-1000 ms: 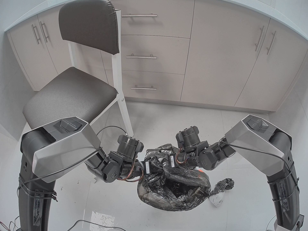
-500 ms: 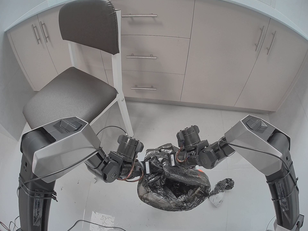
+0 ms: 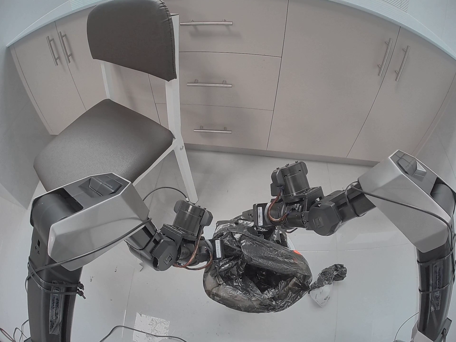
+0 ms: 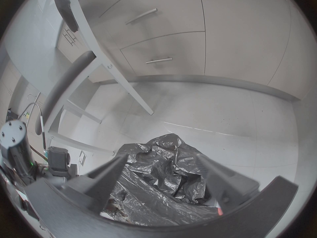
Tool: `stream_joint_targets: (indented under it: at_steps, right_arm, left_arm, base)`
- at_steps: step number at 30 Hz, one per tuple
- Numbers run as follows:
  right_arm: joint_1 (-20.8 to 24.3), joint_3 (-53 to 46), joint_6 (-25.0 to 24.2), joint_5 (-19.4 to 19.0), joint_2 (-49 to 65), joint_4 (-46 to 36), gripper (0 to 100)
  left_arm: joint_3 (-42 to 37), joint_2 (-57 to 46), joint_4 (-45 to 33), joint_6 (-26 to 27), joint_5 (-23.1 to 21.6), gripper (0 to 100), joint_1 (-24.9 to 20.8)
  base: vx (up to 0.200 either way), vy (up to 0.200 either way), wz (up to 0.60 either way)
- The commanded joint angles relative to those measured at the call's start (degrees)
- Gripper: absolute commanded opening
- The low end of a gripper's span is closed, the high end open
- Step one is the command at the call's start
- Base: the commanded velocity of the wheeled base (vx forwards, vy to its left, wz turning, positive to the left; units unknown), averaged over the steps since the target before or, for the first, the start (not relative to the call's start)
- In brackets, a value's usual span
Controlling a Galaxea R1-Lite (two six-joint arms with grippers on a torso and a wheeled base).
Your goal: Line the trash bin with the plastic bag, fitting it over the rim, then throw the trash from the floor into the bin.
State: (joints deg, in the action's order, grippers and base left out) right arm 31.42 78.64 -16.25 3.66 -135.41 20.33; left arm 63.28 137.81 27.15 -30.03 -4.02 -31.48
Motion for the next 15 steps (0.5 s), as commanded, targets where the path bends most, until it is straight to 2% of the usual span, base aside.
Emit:
stream_joint_targets:
  at_steps: [1,8,15]
  right_arm:
    - [-1.09,-0.07,-0.01,0.12,1.12,-0.03,100]
    - [-2.94,-0.51,-0.19,0.12,-3.19,0.41,100]
    - [-2.67,-1.21,-0.71,0.03,-5.21,0.32,100]
  left_arm:
    - [0.0,0.0,0.01,-0.03,0.07,0,0.01]
    - [-0.09,0.0,0.1,-0.03,0.07,0,0.01]
    - [-0.09,0.0,0.1,-0.03,0.07,0,0.01]
  base:
    - [0.0,0.0,0.0]
    - [0.0,0.0,0.0]
    - [0.0,0.0,0.0]
